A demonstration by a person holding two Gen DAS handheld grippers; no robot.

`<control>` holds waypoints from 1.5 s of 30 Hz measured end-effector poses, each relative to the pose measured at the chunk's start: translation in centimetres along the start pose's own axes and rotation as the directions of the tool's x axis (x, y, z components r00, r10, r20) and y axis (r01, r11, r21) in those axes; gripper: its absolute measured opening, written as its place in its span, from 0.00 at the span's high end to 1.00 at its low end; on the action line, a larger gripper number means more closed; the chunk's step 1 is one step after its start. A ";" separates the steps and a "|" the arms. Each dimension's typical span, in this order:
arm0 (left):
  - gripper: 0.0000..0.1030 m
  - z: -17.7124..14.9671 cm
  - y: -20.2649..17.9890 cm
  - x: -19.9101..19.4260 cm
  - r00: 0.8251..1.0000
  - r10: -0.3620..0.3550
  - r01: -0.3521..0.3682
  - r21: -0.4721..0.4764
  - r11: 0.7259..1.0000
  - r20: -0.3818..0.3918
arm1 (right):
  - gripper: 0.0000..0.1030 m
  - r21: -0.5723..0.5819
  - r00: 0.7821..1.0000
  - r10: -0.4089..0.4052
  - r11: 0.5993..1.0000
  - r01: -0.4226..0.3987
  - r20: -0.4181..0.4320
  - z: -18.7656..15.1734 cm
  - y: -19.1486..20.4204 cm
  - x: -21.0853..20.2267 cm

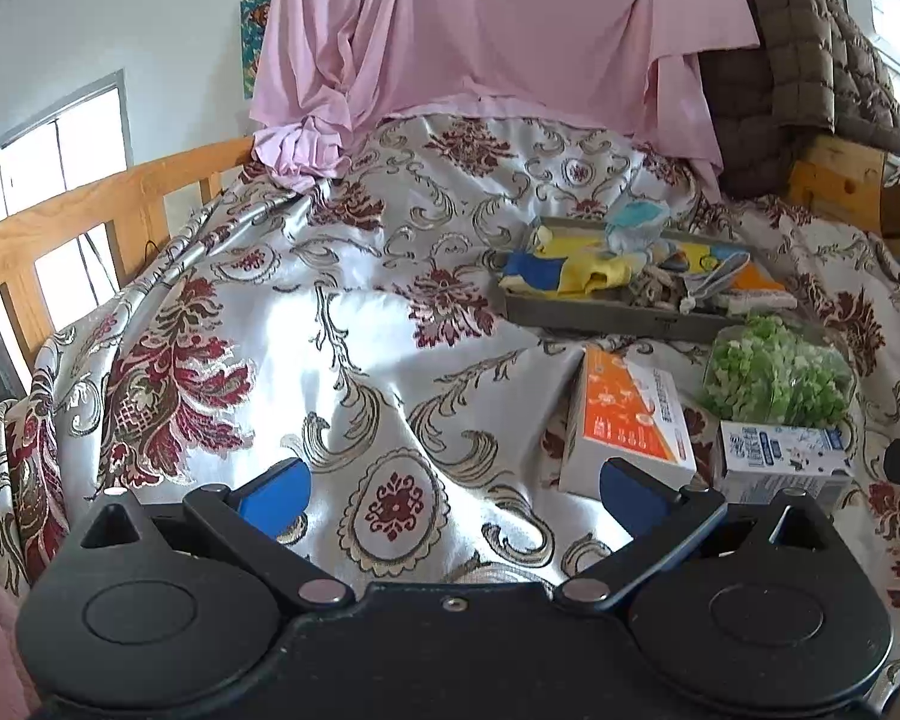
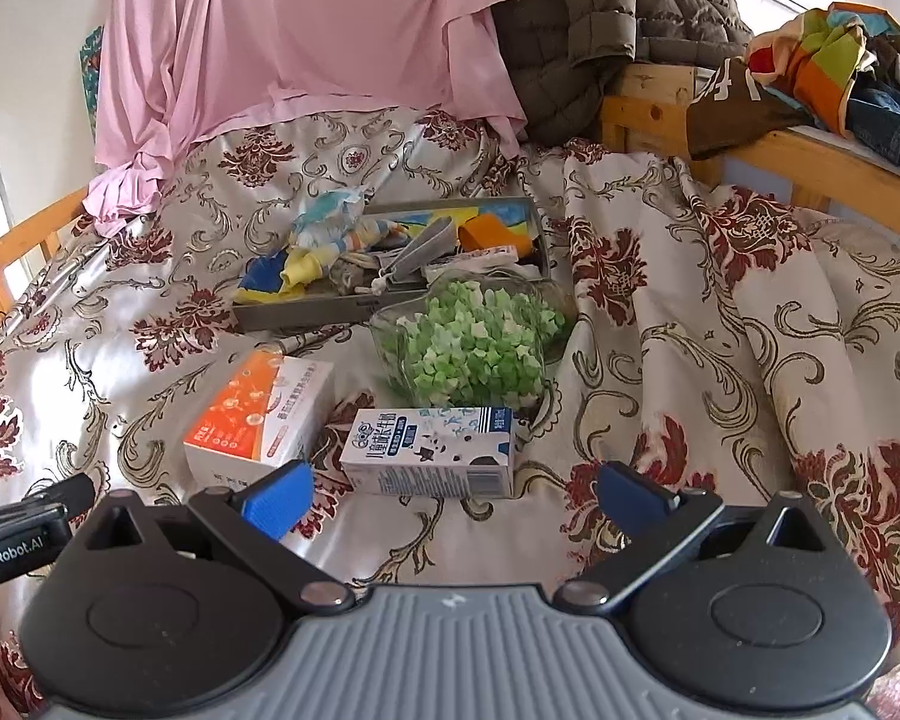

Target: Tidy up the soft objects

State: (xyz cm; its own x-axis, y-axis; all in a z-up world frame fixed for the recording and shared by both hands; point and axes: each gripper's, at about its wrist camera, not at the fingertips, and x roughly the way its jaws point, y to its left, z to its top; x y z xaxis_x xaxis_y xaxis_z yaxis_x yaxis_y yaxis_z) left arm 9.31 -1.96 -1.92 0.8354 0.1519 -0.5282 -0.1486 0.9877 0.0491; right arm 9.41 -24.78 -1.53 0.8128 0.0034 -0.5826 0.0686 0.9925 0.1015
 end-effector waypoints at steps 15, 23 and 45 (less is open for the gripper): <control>0.01 -0.2 -0.2 0.2 1.000 0.005 -0.005 0.015 1.000 -0.017 | 0.00 -0.002 1.000 0.000 1.000 0.000 -0.009 -0.2 0.1 0.2; 0.01 -0.1 -0.3 0.2 1.000 0.006 -0.005 0.015 1.000 -0.017 | 0.00 -0.002 1.000 0.000 1.000 0.000 -0.010 -0.2 0.0 0.2; 0.01 -0.1 -0.3 0.3 1.000 0.008 -0.008 0.018 1.000 -0.020 | 0.00 -0.001 1.000 0.000 1.000 0.000 -0.011 -0.2 0.0 0.2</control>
State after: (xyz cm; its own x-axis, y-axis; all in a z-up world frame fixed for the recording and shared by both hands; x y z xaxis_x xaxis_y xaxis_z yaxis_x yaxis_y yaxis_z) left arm 9.58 -2.24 -2.15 0.8233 0.1589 -0.5449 -0.1453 0.9870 0.0684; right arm 9.49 -24.73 -1.77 0.8066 0.0042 -0.5911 0.0681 0.9926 0.1000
